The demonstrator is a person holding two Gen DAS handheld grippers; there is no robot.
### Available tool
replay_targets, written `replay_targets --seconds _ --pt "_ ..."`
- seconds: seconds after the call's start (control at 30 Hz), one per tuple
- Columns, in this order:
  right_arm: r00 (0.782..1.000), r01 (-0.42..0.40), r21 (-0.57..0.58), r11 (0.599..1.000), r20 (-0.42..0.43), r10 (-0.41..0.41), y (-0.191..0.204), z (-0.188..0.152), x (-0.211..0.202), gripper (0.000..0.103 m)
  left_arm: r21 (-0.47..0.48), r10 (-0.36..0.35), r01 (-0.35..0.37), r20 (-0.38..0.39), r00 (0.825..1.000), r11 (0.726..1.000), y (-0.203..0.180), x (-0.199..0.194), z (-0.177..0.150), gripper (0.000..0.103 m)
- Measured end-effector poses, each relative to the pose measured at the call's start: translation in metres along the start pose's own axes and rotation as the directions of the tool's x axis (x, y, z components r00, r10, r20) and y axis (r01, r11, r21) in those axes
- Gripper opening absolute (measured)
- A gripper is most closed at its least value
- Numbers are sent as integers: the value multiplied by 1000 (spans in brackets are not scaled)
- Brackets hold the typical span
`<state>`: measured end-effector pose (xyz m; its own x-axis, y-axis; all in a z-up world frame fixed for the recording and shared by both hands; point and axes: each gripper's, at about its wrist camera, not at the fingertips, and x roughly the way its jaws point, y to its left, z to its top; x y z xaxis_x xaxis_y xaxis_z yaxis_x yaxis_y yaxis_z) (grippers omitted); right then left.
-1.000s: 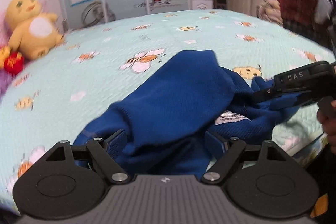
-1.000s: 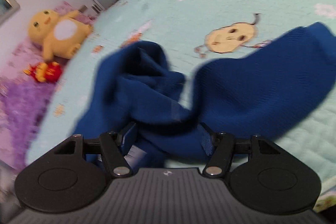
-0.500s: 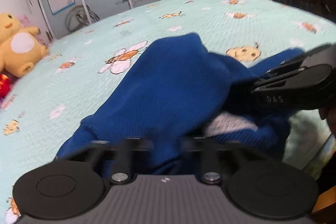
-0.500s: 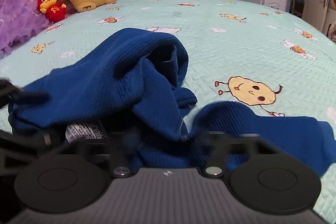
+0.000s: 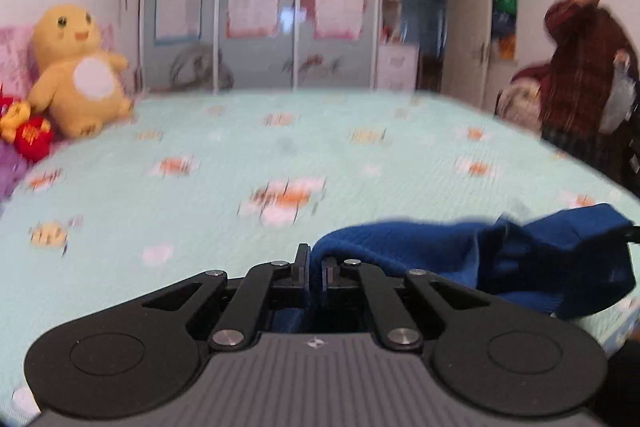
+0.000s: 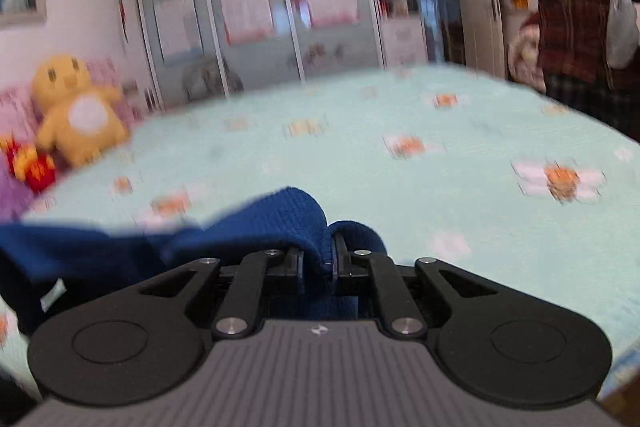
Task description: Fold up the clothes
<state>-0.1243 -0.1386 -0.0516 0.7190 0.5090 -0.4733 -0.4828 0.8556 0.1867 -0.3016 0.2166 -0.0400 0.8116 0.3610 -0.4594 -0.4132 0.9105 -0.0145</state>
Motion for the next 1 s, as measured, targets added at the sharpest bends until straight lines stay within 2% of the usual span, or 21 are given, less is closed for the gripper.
replay_targets --seconds 0.03,0.1,0.13,0.17,0.2,0.23,0.27,0.3,0.43,0.53,0.6,0.67,0.77,0.87,0.97,1.0 --pt "1000 8 23 1000 -27 -7 -5 -6 -2 24 -1 -6 6 -37 999 1000 -1 2 -7 7" --pt "999 10 82 997 -48 -6 -11 -15 -10 25 5 -5 6 -77 997 1000 -8 3 -17 11" --pt "1000 -3 114 993 -21 5 -12 -19 -17 27 17 -4 5 -91 996 1000 -13 0 -24 16" --pt "1000 -21 124 992 8 20 -9 -20 -23 33 32 1 2 -96 995 999 -17 -2 -29 19" --pt "999 -40 122 992 34 36 -6 -20 -27 42 49 6 -1 -100 995 999 -21 -4 -33 27" --pt "997 -59 120 991 61 52 -3 -19 -31 47 80 10 -2 -95 995 997 -23 -4 -33 33" --pt "995 -82 91 992 63 76 5 -19 -30 55 113 13 -3 -90 996 994 -25 -4 -33 35" --pt "993 -106 49 993 54 103 14 -18 -26 57 165 16 -3 -80 997 986 -30 -6 -33 36" --pt "990 -141 -80 987 -16 140 51 -25 -3 57 355 50 -34 -35 998 934 -47 -5 -36 45" --pt "990 -140 -218 966 -58 131 83 -37 17 57 448 44 -24 -33 998 894 -57 -3 -44 54" --pt "989 -145 -348 926 -70 128 104 -49 29 59 474 45 -19 -44 998 881 -60 -2 -52 56" --pt "990 -138 -494 858 -73 118 125 -63 45 62 491 51 -17 -57 997 871 -60 1 -57 57" --pt "995 -101 -650 753 -82 63 146 -74 72 62 500 76 -31 -69 995 865 -56 5 -60 57" --pt "995 -86 -740 667 -91 28 153 -78 92 62 500 92 -39 -83 992 865 -51 11 -63 59" --pt "991 -122 -798 590 -127 33 156 -80 107 63 503 107 -45 -96 990 863 -47 19 -65 60" --pt "991 -131 -805 578 -130 43 158 -80 109 59 507 110 -47 -96 989 861 -47 22 -65 60"
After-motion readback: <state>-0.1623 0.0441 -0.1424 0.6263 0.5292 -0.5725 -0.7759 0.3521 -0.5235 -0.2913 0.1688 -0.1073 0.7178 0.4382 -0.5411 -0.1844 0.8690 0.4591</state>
